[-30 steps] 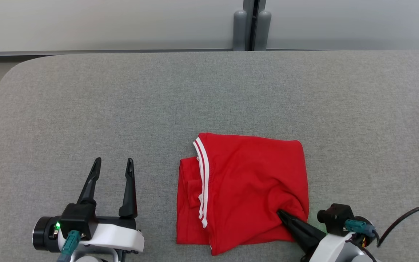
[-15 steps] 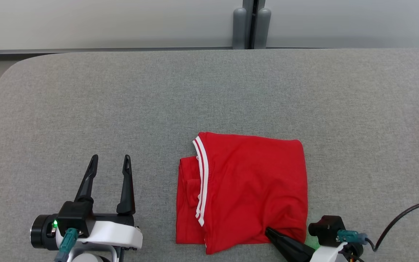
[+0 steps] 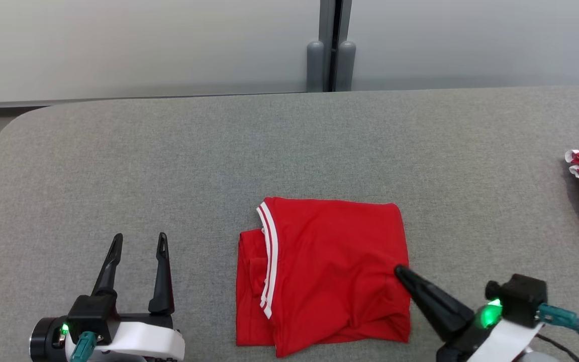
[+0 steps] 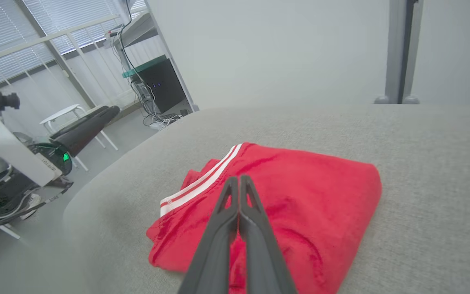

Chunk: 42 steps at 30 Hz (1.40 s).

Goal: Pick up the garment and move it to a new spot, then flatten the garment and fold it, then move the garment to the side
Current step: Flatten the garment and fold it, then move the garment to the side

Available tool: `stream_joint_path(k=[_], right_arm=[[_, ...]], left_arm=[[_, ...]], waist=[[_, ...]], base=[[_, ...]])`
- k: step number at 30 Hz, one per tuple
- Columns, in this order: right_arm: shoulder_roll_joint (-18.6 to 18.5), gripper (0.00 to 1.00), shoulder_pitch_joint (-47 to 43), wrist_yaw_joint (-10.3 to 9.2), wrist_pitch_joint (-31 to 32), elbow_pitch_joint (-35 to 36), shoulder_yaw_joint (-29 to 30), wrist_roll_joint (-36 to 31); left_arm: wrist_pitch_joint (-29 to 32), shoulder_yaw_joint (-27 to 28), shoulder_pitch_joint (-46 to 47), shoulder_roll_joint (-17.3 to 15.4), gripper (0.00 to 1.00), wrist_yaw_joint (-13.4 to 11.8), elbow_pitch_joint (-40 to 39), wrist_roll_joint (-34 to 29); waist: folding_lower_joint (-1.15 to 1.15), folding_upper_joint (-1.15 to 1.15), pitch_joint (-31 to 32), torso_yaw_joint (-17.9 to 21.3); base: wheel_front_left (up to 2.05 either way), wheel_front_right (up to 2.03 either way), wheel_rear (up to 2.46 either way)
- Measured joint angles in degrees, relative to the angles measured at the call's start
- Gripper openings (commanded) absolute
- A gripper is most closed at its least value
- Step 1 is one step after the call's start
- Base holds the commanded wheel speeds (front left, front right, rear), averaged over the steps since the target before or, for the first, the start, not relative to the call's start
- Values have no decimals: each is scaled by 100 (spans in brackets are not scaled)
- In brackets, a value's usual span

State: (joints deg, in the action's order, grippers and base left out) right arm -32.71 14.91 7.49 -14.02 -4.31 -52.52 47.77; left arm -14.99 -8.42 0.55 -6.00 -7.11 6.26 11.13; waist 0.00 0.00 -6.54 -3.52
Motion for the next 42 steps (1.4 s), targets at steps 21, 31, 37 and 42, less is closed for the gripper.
stream_joint_path(k=[21, 31, 37, 42], right_arm=[[1325, 100, -1730, 0, 389, 398, 4673, -2167], [1610, 100, -2368, 0, 828, 794, 4800, -2658], [1671, 100, -2532, 0, 951, 934, 4774, -2755], [1675, 100, -2544, 0, 1000, 1007, 4778, -2778]], left_arm=[[218, 102, -503, -420, 100, -26, -346, 18], [322, 63, -855, -513, 100, -60, -490, 20], [337, 52, -909, -535, 100, -124, -538, 20], [344, 34, -920, -538, 100, -162, -561, 20]], waist=[[0, 0, 688, 212], [0, 0, 900, 268], [0, 0, 935, 305], [0, 0, 914, 314]], base=[[0, 0, 0], [0, 0, 0], [0, 0, 0], [0, 0, 0]])
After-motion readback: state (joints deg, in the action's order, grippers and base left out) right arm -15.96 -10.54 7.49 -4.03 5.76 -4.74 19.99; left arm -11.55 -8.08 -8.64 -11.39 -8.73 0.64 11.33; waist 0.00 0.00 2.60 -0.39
